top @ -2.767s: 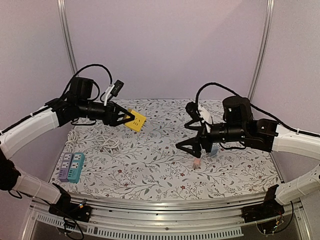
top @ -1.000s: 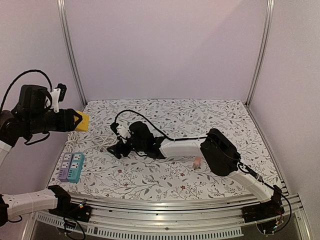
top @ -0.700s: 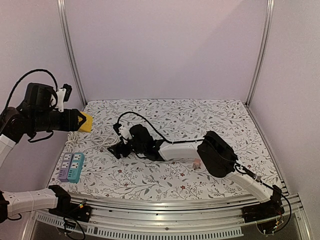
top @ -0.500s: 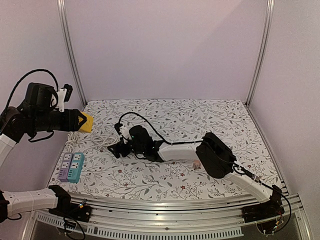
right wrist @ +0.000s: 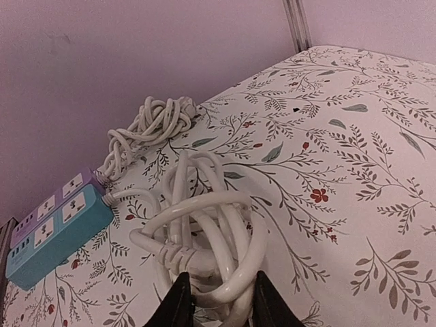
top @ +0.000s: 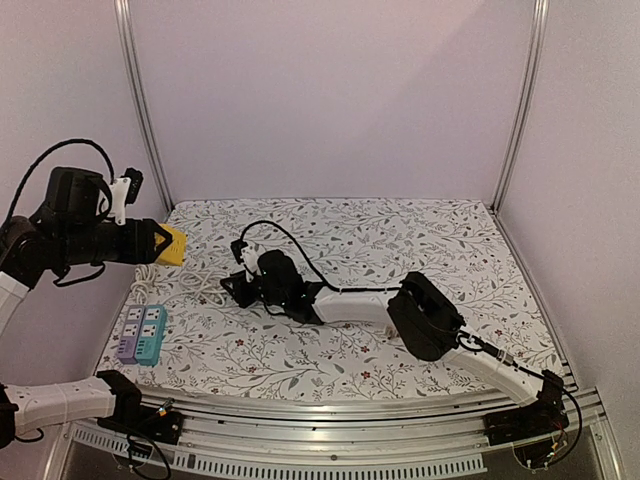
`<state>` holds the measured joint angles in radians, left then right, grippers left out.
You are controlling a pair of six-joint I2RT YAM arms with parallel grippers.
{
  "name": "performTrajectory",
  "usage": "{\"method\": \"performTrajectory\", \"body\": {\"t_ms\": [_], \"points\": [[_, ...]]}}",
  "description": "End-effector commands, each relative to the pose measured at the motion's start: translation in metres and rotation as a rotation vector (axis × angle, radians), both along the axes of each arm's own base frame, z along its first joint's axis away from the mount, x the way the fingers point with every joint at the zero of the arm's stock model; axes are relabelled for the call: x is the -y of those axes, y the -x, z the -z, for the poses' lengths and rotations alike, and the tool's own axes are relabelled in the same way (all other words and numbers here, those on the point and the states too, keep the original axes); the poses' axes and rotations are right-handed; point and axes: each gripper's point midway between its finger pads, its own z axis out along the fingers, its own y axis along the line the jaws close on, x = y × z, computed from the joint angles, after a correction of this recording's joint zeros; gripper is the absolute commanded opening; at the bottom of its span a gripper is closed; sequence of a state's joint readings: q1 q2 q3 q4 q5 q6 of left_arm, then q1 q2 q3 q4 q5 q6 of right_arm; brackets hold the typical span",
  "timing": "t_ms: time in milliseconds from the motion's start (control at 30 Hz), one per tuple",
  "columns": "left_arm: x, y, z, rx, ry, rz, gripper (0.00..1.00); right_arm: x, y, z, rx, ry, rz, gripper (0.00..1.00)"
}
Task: Insert the plug
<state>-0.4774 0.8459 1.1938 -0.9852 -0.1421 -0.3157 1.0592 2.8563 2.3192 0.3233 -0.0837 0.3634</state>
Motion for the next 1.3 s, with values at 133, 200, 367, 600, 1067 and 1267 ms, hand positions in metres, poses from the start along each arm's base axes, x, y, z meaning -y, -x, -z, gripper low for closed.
{"method": "performTrajectory", "body": {"t_ms": [133,200,367,600,1067,1267], "points": [[-0.005,-0.002,-0.004,0.029,-0.013,-0.013,0.0,0.01,-0.001,0.011,0.065,0.066,0.015,0.1],[-0.006,-0.003,-0.006,0.041,-0.016,-0.02,0.0,0.018,0.002,0.0,0.095,0.07,0.012,0.05],[-0.005,-0.007,-0.008,0.062,-0.027,-0.013,0.0,0.046,0.015,-0.024,0.181,0.099,0.01,0.0],[-0.007,-0.009,0.001,0.076,-0.073,-0.001,0.0,0.107,0.026,-0.04,0.233,0.191,0.106,0.0],[0.013,-0.025,0.011,0.093,-0.065,0.071,0.0,0.285,0.035,-0.044,0.18,0.498,0.56,0.0],[0.022,-0.031,0.014,0.093,-0.035,0.094,0.0,0.337,0.047,-0.04,0.057,0.563,0.714,0.01]]}}
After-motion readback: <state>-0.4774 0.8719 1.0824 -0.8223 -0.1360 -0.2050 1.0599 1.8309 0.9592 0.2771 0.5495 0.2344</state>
